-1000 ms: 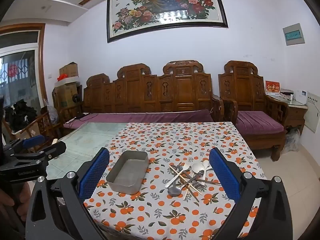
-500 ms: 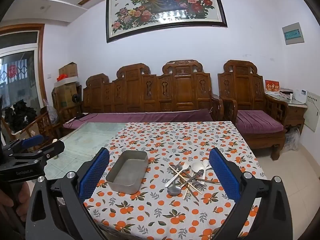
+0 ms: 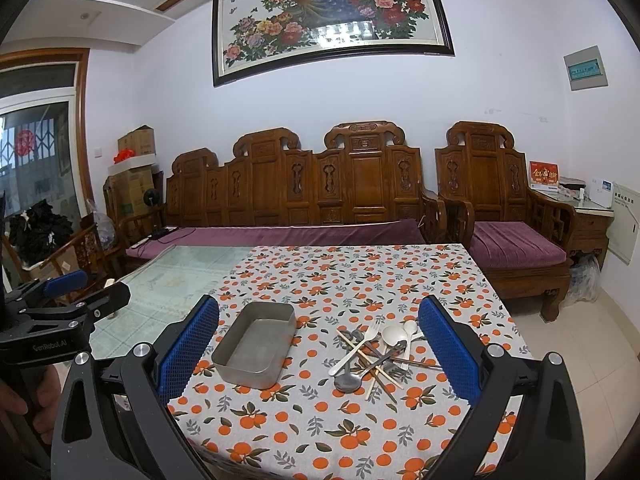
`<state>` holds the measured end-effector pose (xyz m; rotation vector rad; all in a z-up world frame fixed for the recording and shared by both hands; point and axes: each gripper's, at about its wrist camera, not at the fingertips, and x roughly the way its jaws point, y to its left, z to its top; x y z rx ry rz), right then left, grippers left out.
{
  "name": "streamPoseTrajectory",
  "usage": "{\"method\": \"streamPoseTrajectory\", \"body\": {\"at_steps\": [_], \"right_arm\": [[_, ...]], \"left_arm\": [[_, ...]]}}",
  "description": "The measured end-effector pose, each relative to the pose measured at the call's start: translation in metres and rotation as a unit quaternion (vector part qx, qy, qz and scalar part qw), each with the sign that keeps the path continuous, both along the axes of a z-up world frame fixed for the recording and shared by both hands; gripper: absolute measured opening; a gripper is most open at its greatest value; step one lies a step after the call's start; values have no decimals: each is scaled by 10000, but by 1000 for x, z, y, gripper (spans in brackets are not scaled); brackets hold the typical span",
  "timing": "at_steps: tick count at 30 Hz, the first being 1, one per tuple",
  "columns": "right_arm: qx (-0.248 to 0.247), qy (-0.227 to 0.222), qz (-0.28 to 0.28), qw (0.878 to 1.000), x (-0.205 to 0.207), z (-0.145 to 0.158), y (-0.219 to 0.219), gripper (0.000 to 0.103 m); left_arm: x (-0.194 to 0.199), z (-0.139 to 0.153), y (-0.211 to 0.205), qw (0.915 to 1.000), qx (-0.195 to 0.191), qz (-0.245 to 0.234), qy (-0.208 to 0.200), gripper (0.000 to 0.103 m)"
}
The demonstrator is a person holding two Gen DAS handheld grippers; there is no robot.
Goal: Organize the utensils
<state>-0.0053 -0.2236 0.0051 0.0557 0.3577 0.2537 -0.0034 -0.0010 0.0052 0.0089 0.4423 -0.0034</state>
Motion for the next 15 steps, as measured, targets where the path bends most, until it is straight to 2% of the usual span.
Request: {"method": "streamPoseTrajectory", "body": {"at_steps": [15], "right_arm": [[5, -9, 0, 10000, -1, 1, -1, 100]], "left_arm": [[0, -1, -1, 10000, 4, -3, -11, 96]]}}
